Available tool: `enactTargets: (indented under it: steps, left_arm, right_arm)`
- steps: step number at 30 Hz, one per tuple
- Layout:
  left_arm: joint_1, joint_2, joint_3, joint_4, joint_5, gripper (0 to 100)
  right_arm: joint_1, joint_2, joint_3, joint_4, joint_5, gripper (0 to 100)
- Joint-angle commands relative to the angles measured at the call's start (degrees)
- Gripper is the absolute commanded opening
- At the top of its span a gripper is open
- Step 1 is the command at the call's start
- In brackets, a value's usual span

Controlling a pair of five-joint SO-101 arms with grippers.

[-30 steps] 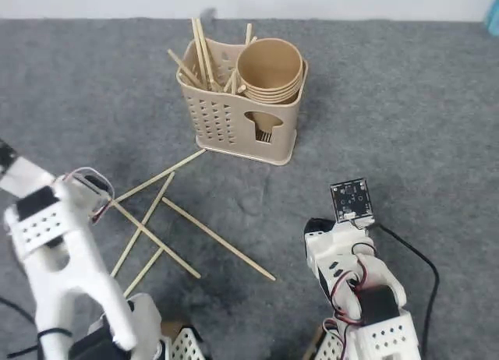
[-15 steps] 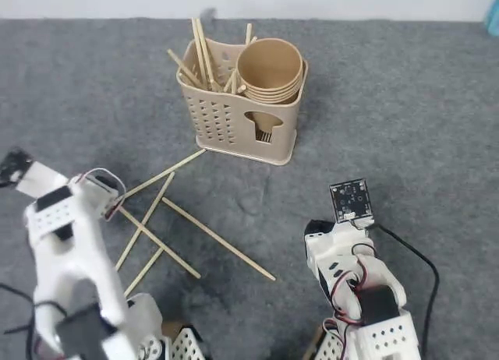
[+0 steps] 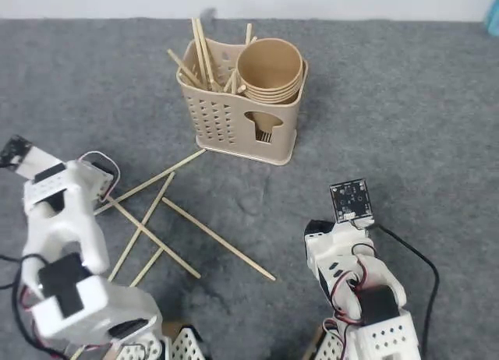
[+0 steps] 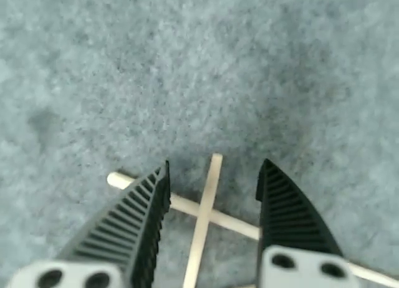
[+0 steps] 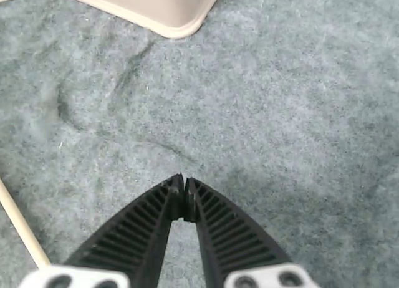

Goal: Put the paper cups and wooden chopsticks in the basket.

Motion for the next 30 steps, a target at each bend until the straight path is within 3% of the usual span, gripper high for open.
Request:
enactTargets:
  steps: [1, 3, 8, 21, 26, 30]
  left_arm:
    - [1.2, 0.3, -2.4, -1.7, 0.9, 22]
    - [1.5, 0.3, -2.4, -1.5, 0.9, 19]
    - [2.1, 0.3, -2.4, -1.7, 0.4, 0]
    - [2.4, -0.6, -5.1, 0.4, 0.4, 1]
    - [2.1, -9.0, -8.8, 8.4, 0.4, 1]
    - [2.9, -19.9, -4.2, 9.6, -1.0, 1]
  right_arm:
    - [0.3, -0.3, 1.1, 0.3, 0.5, 0.8]
    - [0.3, -0.3, 1.1, 0.3, 0.5, 0.8]
    - [0.3, -0.3, 1.1, 0.2, 0.5, 0.8]
    - [0.3, -0.3, 1.1, 0.2, 0.5, 0.8]
    - [0.3, -0.3, 1.1, 0.2, 0.5, 0.8]
    - [0.3, -0.3, 1.1, 0.1, 0.5, 0.8]
